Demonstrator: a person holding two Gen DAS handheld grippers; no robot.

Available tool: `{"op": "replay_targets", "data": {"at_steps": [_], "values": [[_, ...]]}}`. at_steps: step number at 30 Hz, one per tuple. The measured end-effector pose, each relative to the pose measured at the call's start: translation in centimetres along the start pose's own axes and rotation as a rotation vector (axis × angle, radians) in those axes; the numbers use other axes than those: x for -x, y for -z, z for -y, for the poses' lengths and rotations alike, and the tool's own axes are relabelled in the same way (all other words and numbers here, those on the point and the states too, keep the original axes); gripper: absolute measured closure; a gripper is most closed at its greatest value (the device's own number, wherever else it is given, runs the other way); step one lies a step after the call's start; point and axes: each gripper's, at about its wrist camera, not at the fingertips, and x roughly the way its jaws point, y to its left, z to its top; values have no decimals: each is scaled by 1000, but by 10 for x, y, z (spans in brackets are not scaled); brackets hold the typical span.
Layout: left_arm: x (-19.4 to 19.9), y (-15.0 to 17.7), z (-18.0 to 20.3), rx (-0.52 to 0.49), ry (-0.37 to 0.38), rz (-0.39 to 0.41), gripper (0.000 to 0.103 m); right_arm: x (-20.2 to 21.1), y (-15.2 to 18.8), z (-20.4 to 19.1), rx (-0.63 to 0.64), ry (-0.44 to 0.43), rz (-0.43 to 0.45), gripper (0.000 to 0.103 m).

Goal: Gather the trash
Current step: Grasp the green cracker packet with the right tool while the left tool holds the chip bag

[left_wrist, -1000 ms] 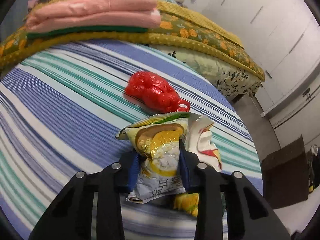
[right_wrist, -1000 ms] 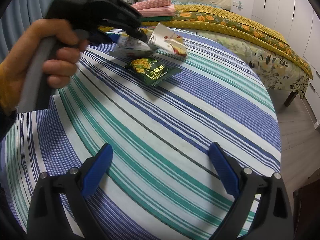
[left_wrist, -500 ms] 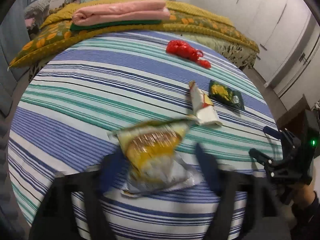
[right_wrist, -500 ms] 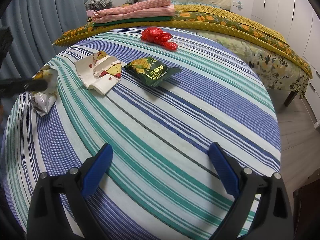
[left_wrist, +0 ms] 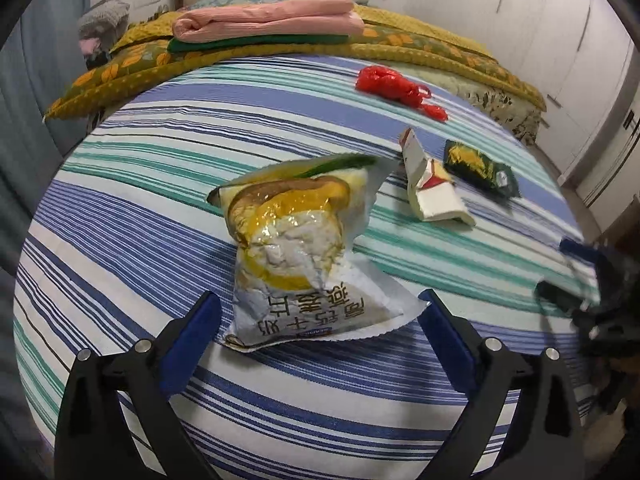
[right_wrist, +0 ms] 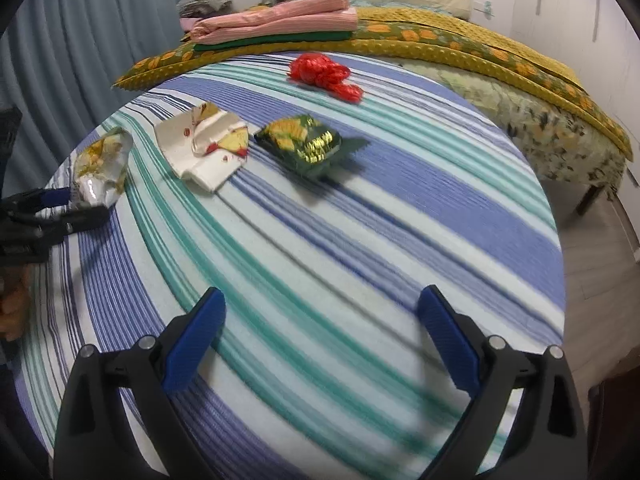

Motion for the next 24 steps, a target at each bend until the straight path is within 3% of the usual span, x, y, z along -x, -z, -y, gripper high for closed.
{"op": "replay_targets", "data": {"at_steps": [3,5,8,13,17,24], "values": [[-4,3,10,-63,-66,-3,5,-1,-32,8,61,-11,35,8],[-5,2,10,-57,-69,-3,4,-8,-53,8,108,-43,27,8],[-6,2,9,-56,-69,-4,4,-31,-80,1,189,-113,-39,10],[-5,2,9,-56,-69,-4,4,-65,-96,-14,290,-120,-102,12],[-6,2,9,-56,-70,-3,4,-66,-98,-13,259,-170,-114,53],[-5,2,10,-56,-70,-3,4,-32,-70,-1,187,-130,-89,56]]}}
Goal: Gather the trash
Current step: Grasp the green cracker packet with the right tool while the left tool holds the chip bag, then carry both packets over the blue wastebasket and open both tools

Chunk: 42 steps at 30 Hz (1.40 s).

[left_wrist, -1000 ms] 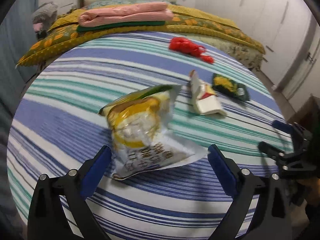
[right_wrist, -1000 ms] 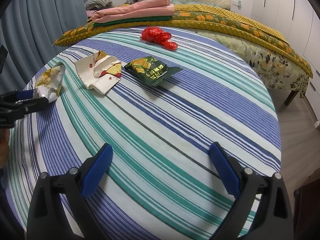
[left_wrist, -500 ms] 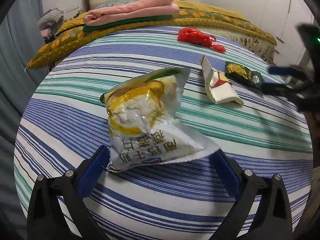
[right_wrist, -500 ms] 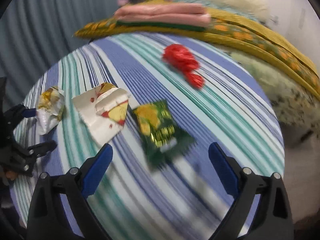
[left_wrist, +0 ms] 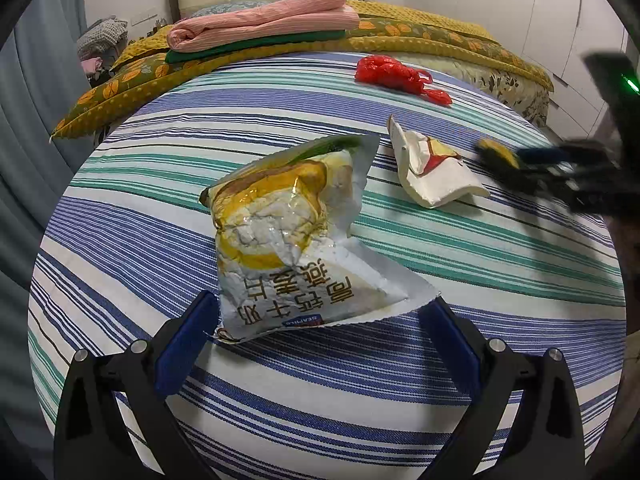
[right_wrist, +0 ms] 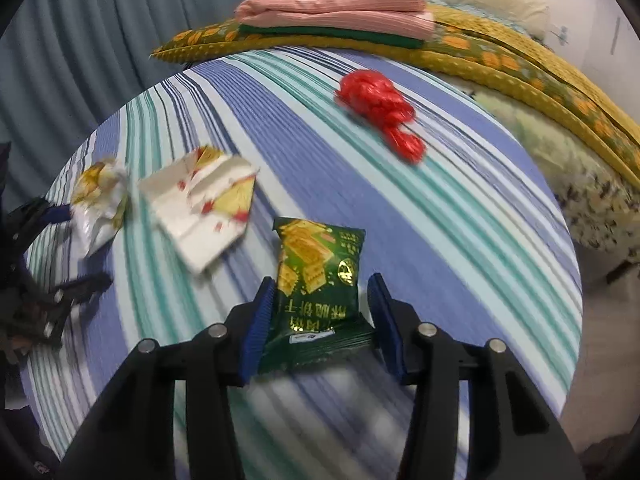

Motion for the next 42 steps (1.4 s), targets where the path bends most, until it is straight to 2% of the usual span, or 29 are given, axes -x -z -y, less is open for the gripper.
{"op": "replay_targets", "data": {"at_steps": [4,10,11,13,14,15,17,21,23,26,28,29,31,33,36,39,42], "values": [[0,0,0,0,-1,0,4,20,29,-8,-34,-2,17,56],[1,1,-1,3,12,3,4,37,67,-32,-25,51,21,56],[4,2,-3,0,28,8,4,39,71,-34,-23,53,21,54],[11,9,-14,-8,62,11,4,42,77,-35,-27,45,10,43],[14,13,-19,-6,66,12,4,43,78,-33,-33,35,3,34],[18,16,-26,-1,73,16,4,44,79,-32,-38,25,-1,31],[31,22,-43,28,110,31,4,46,80,-31,-44,8,-6,30],[44,12,-48,70,194,61,4,44,73,-33,-19,7,-3,30],[36,0,-41,60,173,36,4,41,66,-35,-14,-10,-13,30],[13,-18,-37,79,100,-2,4,36,59,-35,-26,-12,-41,31],[-2,-27,-39,110,94,-23,4,31,56,-36,-18,0,-70,50],[-4,-28,-40,117,91,-27,7,30,55,-35,-25,8,-77,63],[-5,-30,-40,116,111,-24,24,35,55,-31,-56,-7,-57,66],[-1,-29,-38,104,154,-21,52,44,56,-29,-68,-18,-28,68],[9,-23,-36,88,131,-8,63,62,61,-22,-107,-48,19,68],[28,-19,-37,119,148,15,65,83,68,-10,-155,-82,70,68],[57,-22,-20,99,194,55,65,109,82,15,-227,-101,133,68]]}}
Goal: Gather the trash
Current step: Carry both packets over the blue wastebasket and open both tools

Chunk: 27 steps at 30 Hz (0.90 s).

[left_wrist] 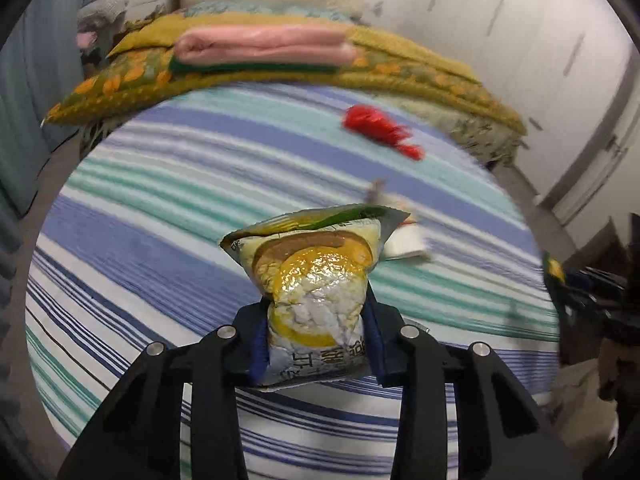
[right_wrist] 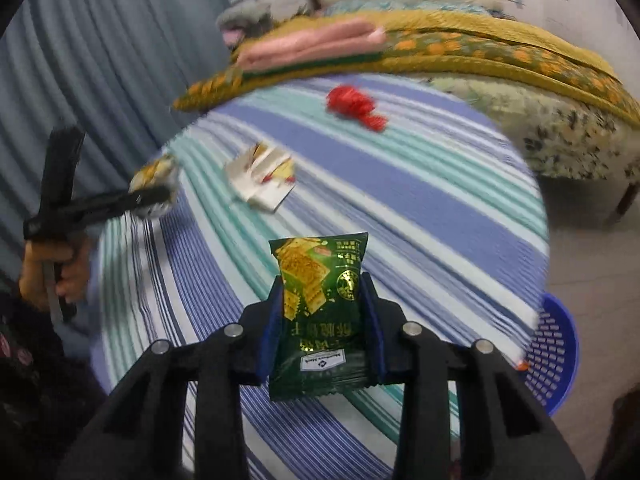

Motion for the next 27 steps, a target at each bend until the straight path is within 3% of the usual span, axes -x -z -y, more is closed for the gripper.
{"op": "replay_targets", "data": {"at_steps": [3,6,12,16,20,27], "values": [[13,-6,43,-47,72,13,65,32,6,37,-86,36,65,68],[10,-11,103,-127,147,3,65,56,15,80,-158,127,102,68],[-38,-18,241,-271,314,-74,65,83,39,158,-296,249,117,68],[-84,-21,316,-344,339,-132,64,88,54,204,-395,287,114,68],[-131,-27,362,-367,348,-186,64,87,66,244,-492,284,123,68],[-196,-33,400,-380,332,-251,62,67,77,290,-602,253,119,65]]}}
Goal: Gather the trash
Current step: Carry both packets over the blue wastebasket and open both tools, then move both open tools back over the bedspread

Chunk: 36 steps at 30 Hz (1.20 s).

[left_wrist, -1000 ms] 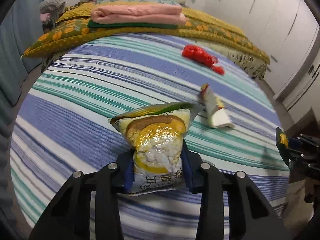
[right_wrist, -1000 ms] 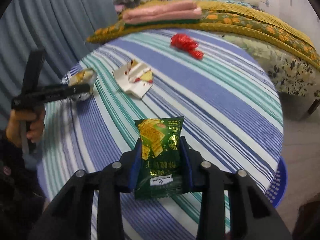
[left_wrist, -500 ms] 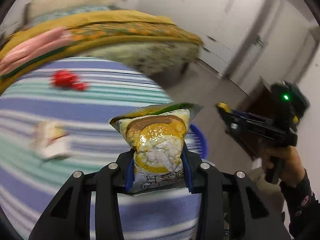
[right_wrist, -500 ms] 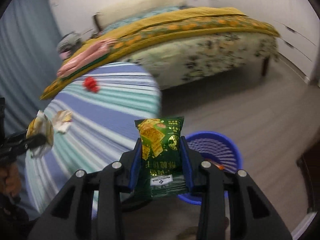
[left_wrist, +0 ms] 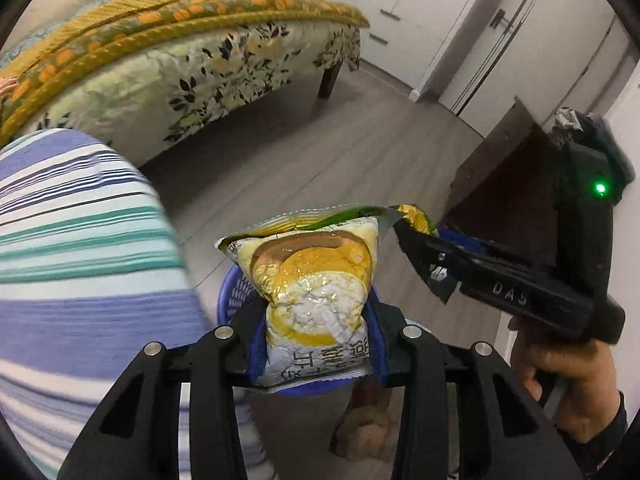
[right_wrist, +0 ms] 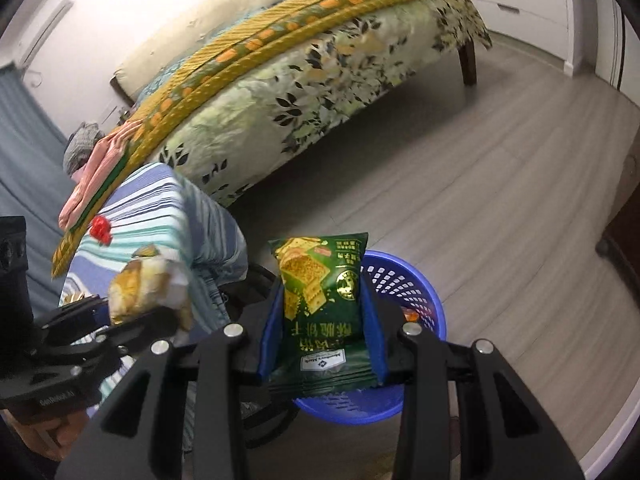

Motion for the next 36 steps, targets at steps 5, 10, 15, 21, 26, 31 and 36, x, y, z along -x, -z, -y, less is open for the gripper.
{"op": "replay_targets", "data": {"at_steps": [5,10,15,21,26,31,36], "values": [[-10,-12,3,5,-10,50,22,-7,0,21,-62,-6,13,38],[34,-9,0,-8,-37,158,13,12,-1,23,-59,54,80,30],[92,25,-15,3,-84,231,8,21,11,1,6,123,113,18],[146,117,-63,92,-191,238,8,17,44,-73,203,111,107,18],[181,198,-126,210,-359,199,8,8,91,-158,421,44,75,17],[210,235,-185,310,-458,198,8,3,135,-239,584,-53,43,17],[226,234,-223,341,-488,250,8,-11,157,-286,666,-85,12,17]]}}
